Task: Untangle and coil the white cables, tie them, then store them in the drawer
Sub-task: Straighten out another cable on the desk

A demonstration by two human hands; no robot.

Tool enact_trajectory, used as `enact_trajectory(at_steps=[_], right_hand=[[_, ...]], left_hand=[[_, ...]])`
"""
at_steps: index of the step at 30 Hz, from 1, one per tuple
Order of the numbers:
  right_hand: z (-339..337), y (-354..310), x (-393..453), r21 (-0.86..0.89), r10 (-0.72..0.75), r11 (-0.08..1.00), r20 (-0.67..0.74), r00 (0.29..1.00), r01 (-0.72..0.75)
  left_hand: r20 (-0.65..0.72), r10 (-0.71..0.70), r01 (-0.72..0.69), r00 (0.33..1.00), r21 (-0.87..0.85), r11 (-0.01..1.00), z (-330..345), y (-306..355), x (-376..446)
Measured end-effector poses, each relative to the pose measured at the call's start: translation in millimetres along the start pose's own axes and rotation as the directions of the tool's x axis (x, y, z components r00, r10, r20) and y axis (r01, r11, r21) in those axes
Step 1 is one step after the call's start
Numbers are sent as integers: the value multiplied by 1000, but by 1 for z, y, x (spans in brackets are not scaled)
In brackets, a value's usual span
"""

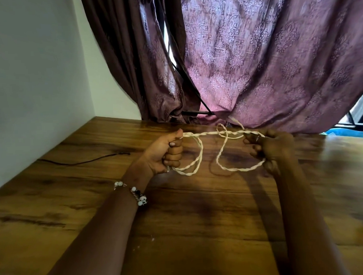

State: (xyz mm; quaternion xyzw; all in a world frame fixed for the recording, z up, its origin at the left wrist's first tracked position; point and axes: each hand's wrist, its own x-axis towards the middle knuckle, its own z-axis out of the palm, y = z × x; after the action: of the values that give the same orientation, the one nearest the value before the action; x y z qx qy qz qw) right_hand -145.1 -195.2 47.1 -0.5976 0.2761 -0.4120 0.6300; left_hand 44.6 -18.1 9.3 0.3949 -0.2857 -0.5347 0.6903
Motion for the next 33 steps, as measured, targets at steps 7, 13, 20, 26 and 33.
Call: enact_trajectory(at_steps=[7, 13, 20, 26, 33], right_hand=[[-18, -3, 4, -112, -305, 936, 217, 927, 334], [-2, 30, 20, -918, -696, 94, 216, 685, 386], [-3, 20, 13, -976, -843, -106, 188, 504, 188], [-2, 29, 15, -948, -715, -76, 268, 646, 309], [25, 41, 8, -907, -360, -329, 379, 852, 264]], left_hand=[[84, 81, -64, 993, -189, 980, -8, 8, -8], [173, -1, 25, 985, -136, 990, 8, -2, -9], [172, 3, 3, 985, -37, 999, 17, -10, -7], [453, 79, 11, 888, -193, 981, 22, -11, -7], [456, 427, -153, 781, -523, 838, 25, -7, 0]])
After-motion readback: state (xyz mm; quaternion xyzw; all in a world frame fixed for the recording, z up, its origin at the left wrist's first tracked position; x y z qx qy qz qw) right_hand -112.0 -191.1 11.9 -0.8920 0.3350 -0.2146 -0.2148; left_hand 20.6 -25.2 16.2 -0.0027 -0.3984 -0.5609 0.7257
